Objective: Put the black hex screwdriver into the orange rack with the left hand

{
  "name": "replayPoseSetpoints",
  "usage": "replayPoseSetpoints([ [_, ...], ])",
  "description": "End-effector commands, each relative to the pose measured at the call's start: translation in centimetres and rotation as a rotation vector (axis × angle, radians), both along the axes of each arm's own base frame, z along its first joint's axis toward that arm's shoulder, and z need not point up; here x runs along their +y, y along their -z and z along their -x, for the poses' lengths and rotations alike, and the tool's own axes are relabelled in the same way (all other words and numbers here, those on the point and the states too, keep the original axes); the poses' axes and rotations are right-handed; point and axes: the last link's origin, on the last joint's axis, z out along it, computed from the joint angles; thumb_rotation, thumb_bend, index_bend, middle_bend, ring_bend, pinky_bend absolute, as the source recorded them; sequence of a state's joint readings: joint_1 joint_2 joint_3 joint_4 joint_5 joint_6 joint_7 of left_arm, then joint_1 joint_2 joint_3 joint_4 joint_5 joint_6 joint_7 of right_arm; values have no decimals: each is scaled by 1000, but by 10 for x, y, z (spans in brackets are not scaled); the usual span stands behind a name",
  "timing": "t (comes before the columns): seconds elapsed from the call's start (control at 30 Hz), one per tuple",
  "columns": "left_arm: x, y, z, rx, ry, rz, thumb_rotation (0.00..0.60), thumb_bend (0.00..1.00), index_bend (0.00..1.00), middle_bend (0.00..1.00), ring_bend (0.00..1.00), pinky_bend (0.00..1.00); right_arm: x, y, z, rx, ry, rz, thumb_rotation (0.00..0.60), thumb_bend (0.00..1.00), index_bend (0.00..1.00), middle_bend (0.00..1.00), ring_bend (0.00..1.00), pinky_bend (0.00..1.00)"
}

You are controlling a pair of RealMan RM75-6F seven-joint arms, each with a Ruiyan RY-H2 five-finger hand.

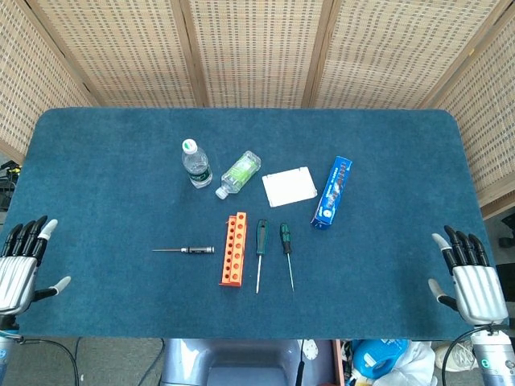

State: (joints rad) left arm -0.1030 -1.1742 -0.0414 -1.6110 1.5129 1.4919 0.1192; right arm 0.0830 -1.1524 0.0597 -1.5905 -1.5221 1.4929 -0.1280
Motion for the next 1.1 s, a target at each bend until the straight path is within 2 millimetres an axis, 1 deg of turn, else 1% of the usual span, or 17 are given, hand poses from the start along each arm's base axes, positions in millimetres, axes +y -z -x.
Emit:
replayPoseSetpoints([
  [0.03, 5, 2, -4, -8, -2, 6, 600, 111, 87, 0, 0, 0, 0, 1, 0, 1, 1, -3, 600, 273, 80, 0, 0, 0],
  [0.2, 23, 10, -21, -35, 21, 40, 600, 154, 175, 0, 0, 0, 0, 2, -2, 1, -5, -6, 600, 273, 80, 0, 0, 0],
  [0.33, 36, 20, -36, -46, 43, 78, 600, 159, 214, 0, 0, 0, 0, 2, -2, 2, -4, -7, 600, 273, 80, 0, 0, 0],
  [0.47, 53, 39, -54, -43, 62, 137, 600, 167, 230, 0, 0, 0, 0, 1, -2, -1, -2, -6, 600, 273, 80, 0, 0, 0],
  [0.6, 64, 55, -71, -47, 71, 190, 600, 173, 237, 0, 0, 0, 0, 0, -1, -4, -1, -4, 600, 273, 80, 0, 0, 0],
  [0.63, 68, 62, -78, -57, 76, 212, 600, 178, 244, 0, 0, 0, 0, 0, -1, -6, -1, -4, 600, 273, 80, 0, 0, 0],
  [0.77, 78, 79, -96, -66, 84, 252, 600, 198, 305, 0, 0, 0, 0, -1, -2, -11, -4, -3, 600, 273, 80, 0, 0, 0],
  [0.97, 86, 105, -119, -48, 103, 306, 600, 213, 357, 0, 0, 0, 0, -2, -1, -16, -5, -1, 600, 274, 80, 0, 0, 0],
  [1.1, 91, 123, -131, -30, 95, 337, 600, 218, 366, 0, 0, 0, 0, -3, 0, -23, -2, 3, 600, 273, 80, 0, 0, 0],
])
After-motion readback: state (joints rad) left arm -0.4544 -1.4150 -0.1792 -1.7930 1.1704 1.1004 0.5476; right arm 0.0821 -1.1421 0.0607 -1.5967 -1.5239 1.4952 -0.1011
